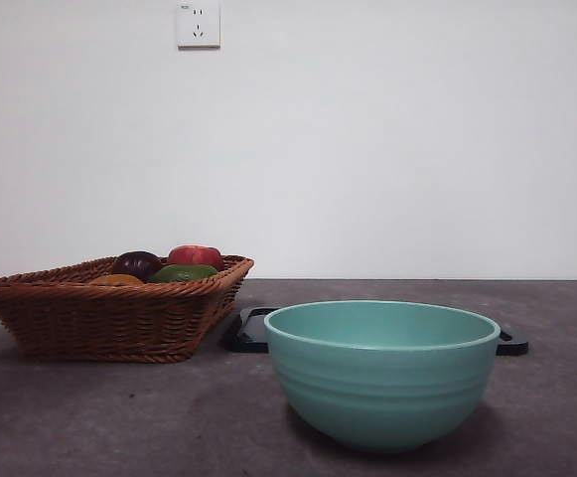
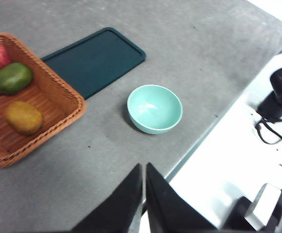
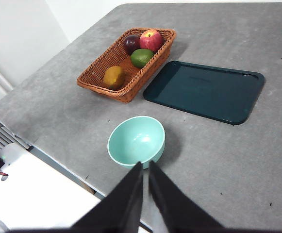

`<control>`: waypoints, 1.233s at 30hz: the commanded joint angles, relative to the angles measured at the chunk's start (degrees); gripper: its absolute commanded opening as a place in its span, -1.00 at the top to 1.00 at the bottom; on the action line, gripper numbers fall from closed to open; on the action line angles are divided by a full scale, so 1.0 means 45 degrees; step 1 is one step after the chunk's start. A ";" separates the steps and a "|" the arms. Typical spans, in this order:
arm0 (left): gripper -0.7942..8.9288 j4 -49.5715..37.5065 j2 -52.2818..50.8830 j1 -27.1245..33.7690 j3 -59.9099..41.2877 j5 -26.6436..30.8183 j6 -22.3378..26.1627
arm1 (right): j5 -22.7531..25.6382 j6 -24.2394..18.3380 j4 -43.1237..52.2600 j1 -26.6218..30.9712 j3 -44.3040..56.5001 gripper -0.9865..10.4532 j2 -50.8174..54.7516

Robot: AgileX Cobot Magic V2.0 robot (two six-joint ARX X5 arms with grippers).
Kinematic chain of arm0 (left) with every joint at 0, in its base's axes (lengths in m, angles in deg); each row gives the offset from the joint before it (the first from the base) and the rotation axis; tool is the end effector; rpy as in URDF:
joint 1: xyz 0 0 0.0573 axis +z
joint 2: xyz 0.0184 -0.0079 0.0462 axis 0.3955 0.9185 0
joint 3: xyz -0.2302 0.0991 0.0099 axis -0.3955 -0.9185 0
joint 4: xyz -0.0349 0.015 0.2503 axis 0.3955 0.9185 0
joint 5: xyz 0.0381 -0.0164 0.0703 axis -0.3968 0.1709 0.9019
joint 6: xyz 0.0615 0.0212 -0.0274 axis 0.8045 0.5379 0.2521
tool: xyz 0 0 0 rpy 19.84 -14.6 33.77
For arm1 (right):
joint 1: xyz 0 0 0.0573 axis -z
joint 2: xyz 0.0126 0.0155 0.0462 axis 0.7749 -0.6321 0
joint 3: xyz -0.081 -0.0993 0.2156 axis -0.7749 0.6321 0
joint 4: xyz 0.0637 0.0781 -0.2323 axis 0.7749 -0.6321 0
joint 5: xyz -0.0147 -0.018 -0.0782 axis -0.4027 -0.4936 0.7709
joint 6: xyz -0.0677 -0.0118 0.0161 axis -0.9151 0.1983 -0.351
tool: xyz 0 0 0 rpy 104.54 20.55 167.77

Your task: Pick up the wifruite, put it on the bowl, pick up the plate, put it on desk

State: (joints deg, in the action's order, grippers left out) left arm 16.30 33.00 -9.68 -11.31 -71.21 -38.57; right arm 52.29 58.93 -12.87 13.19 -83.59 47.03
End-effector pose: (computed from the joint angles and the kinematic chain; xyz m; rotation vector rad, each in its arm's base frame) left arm 0.0423 -0.0463 0.3854 0.1281 0.6056 -0.8565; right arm -0.0043 0.0018 0.3375 0.1813 0.4965 0.6519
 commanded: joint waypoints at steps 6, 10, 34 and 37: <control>0.82 -0.0738 -0.0248 0.3118 -0.0996 -0.0024 0.0253 | 0.0044 -0.0112 0.0136 -0.0117 -0.0194 0.80 0.0019; 0.82 -0.4323 -0.1632 0.4974 -0.4469 0.0223 0.0185 | 0.0044 -0.0112 0.0136 -0.0117 -0.0194 0.80 0.0019; 0.82 -1.4970 -0.7412 0.7096 -1.6504 0.4857 -0.2050 | 0.0044 -0.0112 0.0136 -0.0117 -0.0194 0.80 0.0019; 0.82 -1.4974 -0.7786 0.7096 -1.6713 0.4857 -0.2050 | 0.0044 -0.0112 0.0136 -0.0117 -0.0194 0.80 0.0019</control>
State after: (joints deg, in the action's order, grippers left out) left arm -50.17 -1.45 22.17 -85.34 -49.62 -47.84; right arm 52.29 58.91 -12.87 13.19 -83.59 47.03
